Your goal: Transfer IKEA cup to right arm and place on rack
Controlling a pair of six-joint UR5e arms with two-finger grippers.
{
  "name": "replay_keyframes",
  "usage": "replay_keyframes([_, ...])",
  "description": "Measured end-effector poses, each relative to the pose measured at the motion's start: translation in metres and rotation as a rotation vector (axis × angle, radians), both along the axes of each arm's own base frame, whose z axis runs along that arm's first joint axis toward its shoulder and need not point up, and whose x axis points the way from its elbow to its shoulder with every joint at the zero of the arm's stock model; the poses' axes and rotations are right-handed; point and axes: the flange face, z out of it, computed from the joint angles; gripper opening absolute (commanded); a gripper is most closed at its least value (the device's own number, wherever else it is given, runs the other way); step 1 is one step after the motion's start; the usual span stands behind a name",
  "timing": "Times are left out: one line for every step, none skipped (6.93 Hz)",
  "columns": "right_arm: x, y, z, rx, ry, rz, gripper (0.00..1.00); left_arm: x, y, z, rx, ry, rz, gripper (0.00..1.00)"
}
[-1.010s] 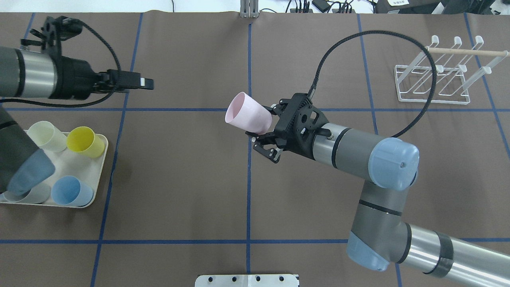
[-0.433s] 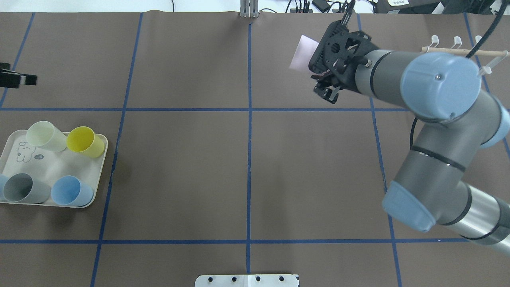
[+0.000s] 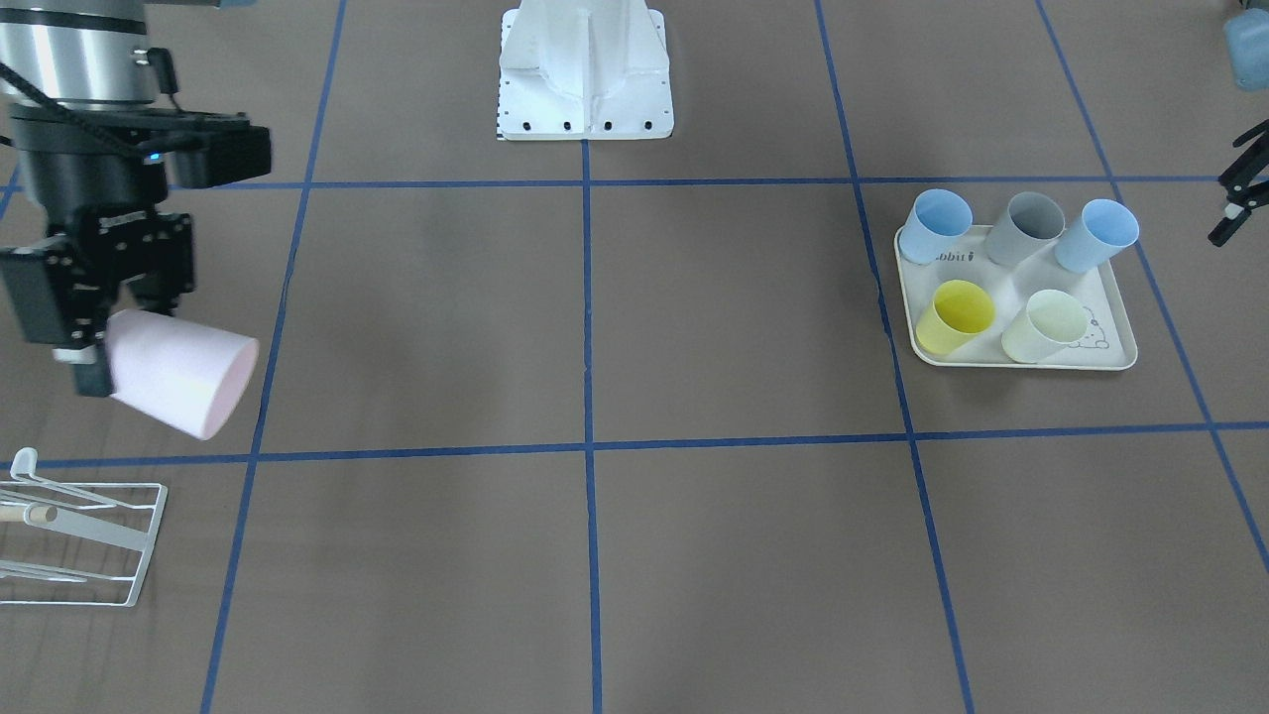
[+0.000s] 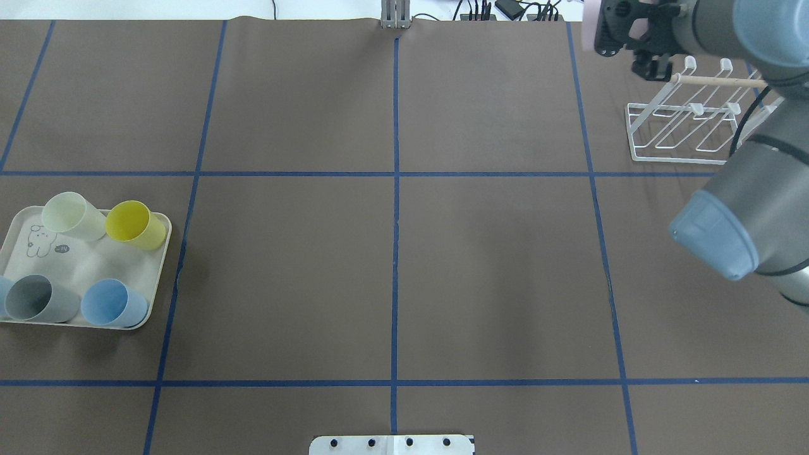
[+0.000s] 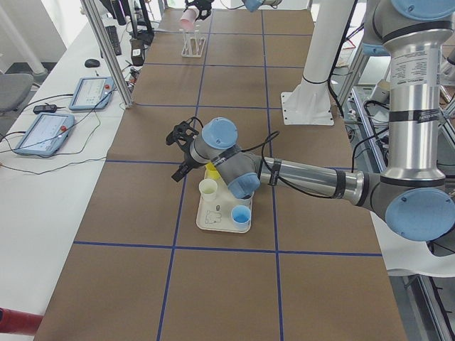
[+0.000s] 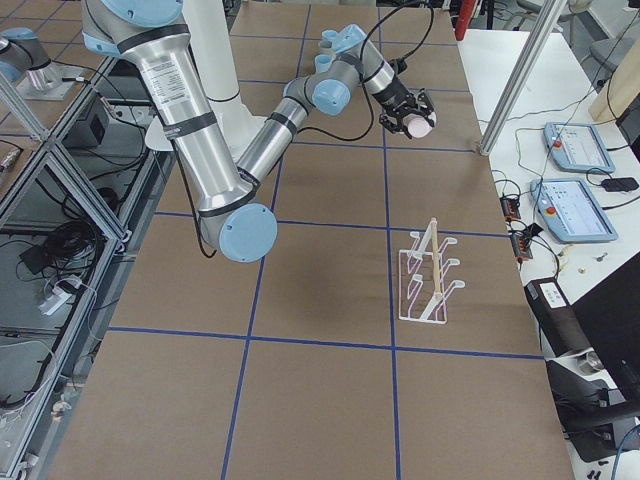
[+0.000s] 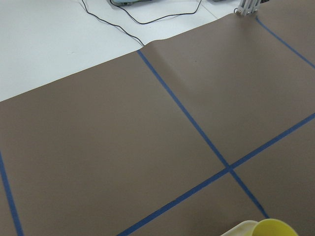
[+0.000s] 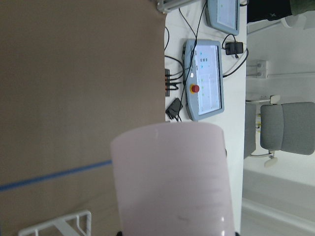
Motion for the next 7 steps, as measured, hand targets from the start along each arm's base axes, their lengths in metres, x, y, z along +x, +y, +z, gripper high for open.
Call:
replay_keyframes([0.035,-0.025,0.019,0.023,0.177,-0.059,0.0,-0.005,0.002,0.007,-0.001,-0.003,0.004,1.0])
replay_keyframes([0.06,-0.047,0.041,0.026,0.334,-0.127,0.0,-0.007,0.005,0.012,-0.003,-0.004,0.006,1.0])
replay_keyframes([0.073,-0.064,0.063,0.016,0.451,-0.189,0.0,-0.008,0.007,0.015,-0.007,-0.003,0.007,1.0])
replay_keyframes([0.077,-0.075,0.08,0.005,0.53,-0.231,0.0,-0.008,0.01,0.018,-0.013,-0.003,0.006,1.0])
replay_keyframes([0.077,-0.085,0.099,0.01,0.59,-0.265,0.0,-0.008,0.011,0.019,-0.018,-0.001,0.005,1.0])
replay_keyframes([0.073,-0.097,0.127,0.039,0.631,-0.294,0.0,-0.008,0.011,0.019,-0.019,-0.001,0.004,1.0])
replay_keyframes([0.069,-0.108,0.164,0.079,0.655,-0.309,0.0,-0.008,0.012,0.02,-0.019,0.0,0.004,1.0])
